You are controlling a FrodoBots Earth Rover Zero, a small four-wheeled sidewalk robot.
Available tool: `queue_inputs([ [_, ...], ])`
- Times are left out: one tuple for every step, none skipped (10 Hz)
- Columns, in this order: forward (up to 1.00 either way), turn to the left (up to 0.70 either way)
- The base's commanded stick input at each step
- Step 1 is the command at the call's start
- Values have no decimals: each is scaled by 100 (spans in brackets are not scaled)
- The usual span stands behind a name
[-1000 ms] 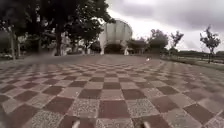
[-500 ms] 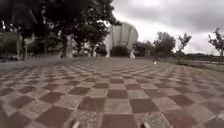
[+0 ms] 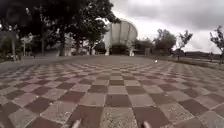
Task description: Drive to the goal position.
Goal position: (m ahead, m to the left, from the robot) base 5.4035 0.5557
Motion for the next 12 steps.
queue_inputs([
  [50, 0],
  [50, 0],
  [50, 0],
  [50, 0],
  [50, 0],
  [50, 0],
  [50, 0],
  [50, 0],
  [50, 0],
  [50, 0],
  [50, 0],
  [50, 0],
])
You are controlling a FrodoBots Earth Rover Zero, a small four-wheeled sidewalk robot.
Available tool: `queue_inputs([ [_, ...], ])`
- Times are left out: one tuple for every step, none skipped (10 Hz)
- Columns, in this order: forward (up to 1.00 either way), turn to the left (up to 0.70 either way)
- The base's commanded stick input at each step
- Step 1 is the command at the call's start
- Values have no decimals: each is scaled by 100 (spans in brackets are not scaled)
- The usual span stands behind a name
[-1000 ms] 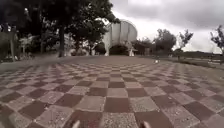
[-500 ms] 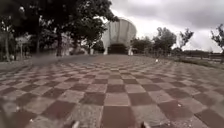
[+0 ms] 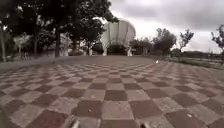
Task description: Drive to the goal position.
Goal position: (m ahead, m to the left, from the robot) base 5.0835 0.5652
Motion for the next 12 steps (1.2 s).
queue_inputs([
  [50, 0],
  [50, 0],
  [50, 0],
  [50, 0],
  [50, 0],
  [50, 0],
  [50, 0],
  [50, 0],
  [50, 0],
  [50, 0],
  [50, 0],
  [50, 0],
])
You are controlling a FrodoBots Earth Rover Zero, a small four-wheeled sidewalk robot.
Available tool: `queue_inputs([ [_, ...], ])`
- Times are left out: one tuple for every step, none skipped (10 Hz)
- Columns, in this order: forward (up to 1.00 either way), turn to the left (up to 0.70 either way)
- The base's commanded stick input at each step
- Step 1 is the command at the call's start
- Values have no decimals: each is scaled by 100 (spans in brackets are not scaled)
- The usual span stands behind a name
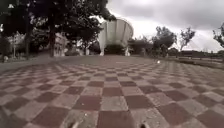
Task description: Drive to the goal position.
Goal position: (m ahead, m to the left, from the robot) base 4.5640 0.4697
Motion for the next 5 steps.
queue_inputs([
  [50, 0],
  [50, 0],
  [50, 0],
  [50, 0],
  [50, 0],
])
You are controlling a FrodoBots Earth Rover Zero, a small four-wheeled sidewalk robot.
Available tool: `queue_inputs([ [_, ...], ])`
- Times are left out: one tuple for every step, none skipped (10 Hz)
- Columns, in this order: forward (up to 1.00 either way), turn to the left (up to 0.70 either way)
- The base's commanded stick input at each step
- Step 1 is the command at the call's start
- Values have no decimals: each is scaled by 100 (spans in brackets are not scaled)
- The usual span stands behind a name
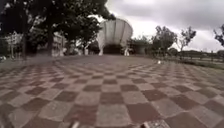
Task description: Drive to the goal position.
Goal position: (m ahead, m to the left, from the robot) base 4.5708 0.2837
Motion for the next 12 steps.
queue_inputs([
  [50, 0],
  [50, 0],
  [50, 0],
  [50, 0],
  [50, 0],
  [50, 0],
  [50, 0],
  [50, 0],
  [50, 0],
  [50, 0],
  [50, 0],
  [50, 0],
])
